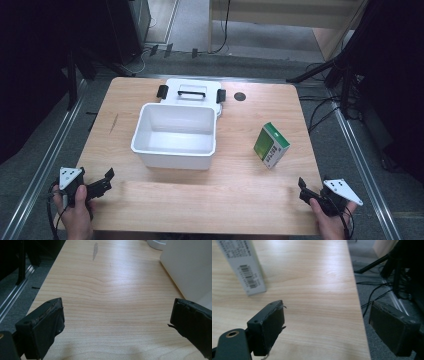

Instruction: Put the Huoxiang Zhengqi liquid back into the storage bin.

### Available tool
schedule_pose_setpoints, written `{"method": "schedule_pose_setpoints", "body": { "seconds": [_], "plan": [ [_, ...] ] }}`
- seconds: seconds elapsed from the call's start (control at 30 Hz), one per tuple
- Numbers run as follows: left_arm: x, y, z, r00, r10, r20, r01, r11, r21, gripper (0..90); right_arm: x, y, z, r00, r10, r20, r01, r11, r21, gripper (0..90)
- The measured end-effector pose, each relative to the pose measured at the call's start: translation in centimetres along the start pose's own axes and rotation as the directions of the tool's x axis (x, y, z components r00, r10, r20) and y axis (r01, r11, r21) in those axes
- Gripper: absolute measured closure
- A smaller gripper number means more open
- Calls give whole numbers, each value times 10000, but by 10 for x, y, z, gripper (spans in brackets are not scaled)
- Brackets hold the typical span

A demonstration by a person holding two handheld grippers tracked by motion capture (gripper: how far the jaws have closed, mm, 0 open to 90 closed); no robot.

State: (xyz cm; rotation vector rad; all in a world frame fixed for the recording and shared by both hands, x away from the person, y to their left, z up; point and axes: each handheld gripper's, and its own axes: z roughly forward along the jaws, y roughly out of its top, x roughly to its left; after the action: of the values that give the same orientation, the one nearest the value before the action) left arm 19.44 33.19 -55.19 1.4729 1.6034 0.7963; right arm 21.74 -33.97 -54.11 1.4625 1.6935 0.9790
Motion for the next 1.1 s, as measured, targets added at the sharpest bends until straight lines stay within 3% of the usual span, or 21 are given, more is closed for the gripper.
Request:
{"method": "schedule_pose_setpoints", "body": {
  "seconds": [0.03, 0.07, 0.1, 0.3, 0.43, 0.57, 0.6, 0.63, 0.67, 0.8, 0.83, 0.93, 0.97, 1.0, 1.03, 1.07, 1.1],
  "plan": [
    [0, 0, 0, 10000, 0, 0, 0, 10000, 0, 0, 0, 0, 0, 10000, 0, 0, 0, 10000, 0, 132],
    [-1, 0, 0, 10000, 65, 42, -65, 10000, -43, 0, 1, 5, 0, 9984, -88, -562, 104, 9995, 282, 132],
    [-1, 0, 0, 9999, 92, 79, -92, 9999, -70, 0, 2, 7, -1, 9971, -146, -744, 170, 9993, 329, 132],
    [1, -1, -1, 9997, -62, 238, 65, 9999, -97, 0, 12, 25, -6, 9875, -612, -1451, 688, 9965, 479, 194],
    [1, 0, 0, 9997, -67, 233, 68, 10000, -41, 0, 19, 39, -3, 9764, -1091, -1864, 1346, 9824, 1298, 197],
    [0, 0, 0, 9991, -53, 409, 50, 9999, 90, 0, 29, 53, 1, 9609, -1609, -2254, 2111, 9524, 2198, 176],
    [0, 0, 0, 9991, -53, 409, 50, 9999, 90, 0, 29, 53, 1, 9609, -1609, -2254, 2111, 9524, 2198, 176],
    [0, 0, 0, 9989, -79, 463, 74, 9999, 115, 0, 34, 59, 3, 9563, -1703, -2376, 2331, 9347, 2683, 172],
    [1, 0, 0, 9985, -85, 546, 77, 9999, 141, 0, 35, 62, 4, 9527, -1791, -2454, 2466, 9278, 2800, 172],
    [1, 0, 1, 9982, -89, 595, 76, 9997, 223, 0, 41, 71, 7, 9442, -1939, -2663, 2774, 9039, 3255, 174],
    [1, 0, 1, 9982, -89, 595, 76, 9997, 223, 0, 41, 71, 7, 9442, -1939, -2663, 2774, 9039, 3255, 174],
    [1, 0, 1, 9971, -144, 742, 127, 9996, 232, 0, 45, 77, 8, 9191, -1934, -3432, 3251, 8644, 3836, 150],
    [2, 0, 1, 9967, -162, 794, 143, 9996, 241, 0, 45, 78, 8, 9152, -1922, -3541, 3343, 8528, 4012, 149],
    [2, 0, 0, 9966, -178, 802, 159, 9996, 246, 0, 46, 81, 8, 9164, -1836, -3556, 3330, 8427, 4231, 149],
    [2, 0, 0, 9966, -178, 802, 159, 9996, 246, 0, 46, 81, 8, 9164, -1836, -3556, 3330, 8427, 4231, 149],
    [2, 0, 0, 9967, -182, 789, 165, 9996, 223, 0, 47, 87, 8, 9184, -1903, -3469, 3427, 8210, 4567, 145],
    [2, 0, 0, 9966, -190, 800, 173, 9996, 211, 0, 47, 91, 7, 9207, -1876, -3422, 3406, 8142, 4701, 144]
  ]
}}
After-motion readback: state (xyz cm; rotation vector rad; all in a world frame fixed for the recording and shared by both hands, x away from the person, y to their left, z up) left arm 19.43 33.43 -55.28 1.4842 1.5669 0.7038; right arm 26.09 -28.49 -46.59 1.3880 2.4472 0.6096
